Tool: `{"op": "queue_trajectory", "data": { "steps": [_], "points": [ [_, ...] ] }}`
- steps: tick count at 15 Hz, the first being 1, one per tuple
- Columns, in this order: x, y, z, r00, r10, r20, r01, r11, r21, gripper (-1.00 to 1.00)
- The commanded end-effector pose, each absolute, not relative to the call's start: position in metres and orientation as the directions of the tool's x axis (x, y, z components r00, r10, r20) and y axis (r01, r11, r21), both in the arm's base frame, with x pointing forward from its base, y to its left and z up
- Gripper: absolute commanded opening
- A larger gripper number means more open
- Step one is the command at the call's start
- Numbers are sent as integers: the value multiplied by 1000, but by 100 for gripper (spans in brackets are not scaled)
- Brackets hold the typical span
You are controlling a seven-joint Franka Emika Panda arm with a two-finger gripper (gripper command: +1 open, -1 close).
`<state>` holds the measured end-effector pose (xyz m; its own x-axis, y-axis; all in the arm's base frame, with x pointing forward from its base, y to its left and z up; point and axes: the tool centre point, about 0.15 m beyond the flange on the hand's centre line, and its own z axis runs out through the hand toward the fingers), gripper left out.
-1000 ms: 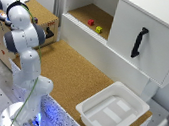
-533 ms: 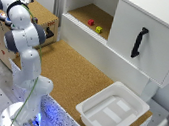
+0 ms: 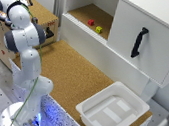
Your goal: Push the blue button to turn on the blue light
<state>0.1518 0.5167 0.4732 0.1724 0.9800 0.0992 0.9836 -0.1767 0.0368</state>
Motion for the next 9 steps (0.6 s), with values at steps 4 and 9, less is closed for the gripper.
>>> {"op": "queue_trajectory", "data": {
  "steps": [4, 9],
  "points": [
    [176, 562, 441, 159, 987, 12, 985, -160, 58, -100],
    [158, 545, 477, 204, 978, 29, 974, -206, 99, -100]
  ]
}}
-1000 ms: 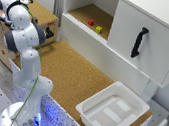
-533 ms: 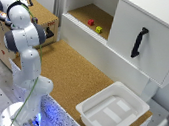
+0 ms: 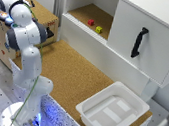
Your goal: Push the blue button to turn on the blue light
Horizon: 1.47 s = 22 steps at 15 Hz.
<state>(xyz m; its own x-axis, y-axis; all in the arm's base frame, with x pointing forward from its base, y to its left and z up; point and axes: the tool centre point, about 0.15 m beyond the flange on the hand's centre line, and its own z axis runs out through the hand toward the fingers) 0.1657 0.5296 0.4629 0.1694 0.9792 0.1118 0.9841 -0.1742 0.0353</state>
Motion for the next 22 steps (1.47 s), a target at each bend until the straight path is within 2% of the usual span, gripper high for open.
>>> {"op": "queue_trajectory", "data": {
  "steps": [1, 2, 4, 7, 14, 22],
  "points": [
    [159, 540, 500, 207, 978, 31, 968, -210, 139, -100],
    [161, 536, 522, 210, 977, 33, 960, -213, 185, 100],
    [168, 529, 564, 201, 979, 42, 946, -205, 253, 100],
    [178, 518, 593, 202, 978, 53, 928, -209, 309, 100],
    [201, 510, 589, 114, 993, 39, 946, -120, 302, 100],
    [255, 491, 578, 25, 994, 102, 948, -56, 313, 100]
  ]
}}
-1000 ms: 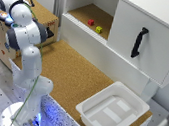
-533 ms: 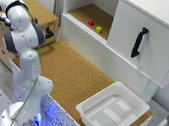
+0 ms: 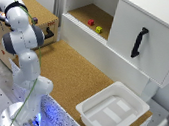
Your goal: Push the blue button to turn on the blue light
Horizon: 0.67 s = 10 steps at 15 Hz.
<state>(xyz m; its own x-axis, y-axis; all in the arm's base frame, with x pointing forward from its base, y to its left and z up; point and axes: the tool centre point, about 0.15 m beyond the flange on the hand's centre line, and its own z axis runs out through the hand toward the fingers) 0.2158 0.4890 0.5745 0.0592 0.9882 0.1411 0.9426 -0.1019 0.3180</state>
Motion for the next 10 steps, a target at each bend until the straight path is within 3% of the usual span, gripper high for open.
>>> {"op": "queue_trajectory", "data": {
  "steps": [1, 10],
  "points": [
    [262, 484, 575, 18, 995, 103, 950, -49, 309, 100],
    [276, 394, 524, 82, 992, 94, 968, -102, 230, 100]
  ]
}}
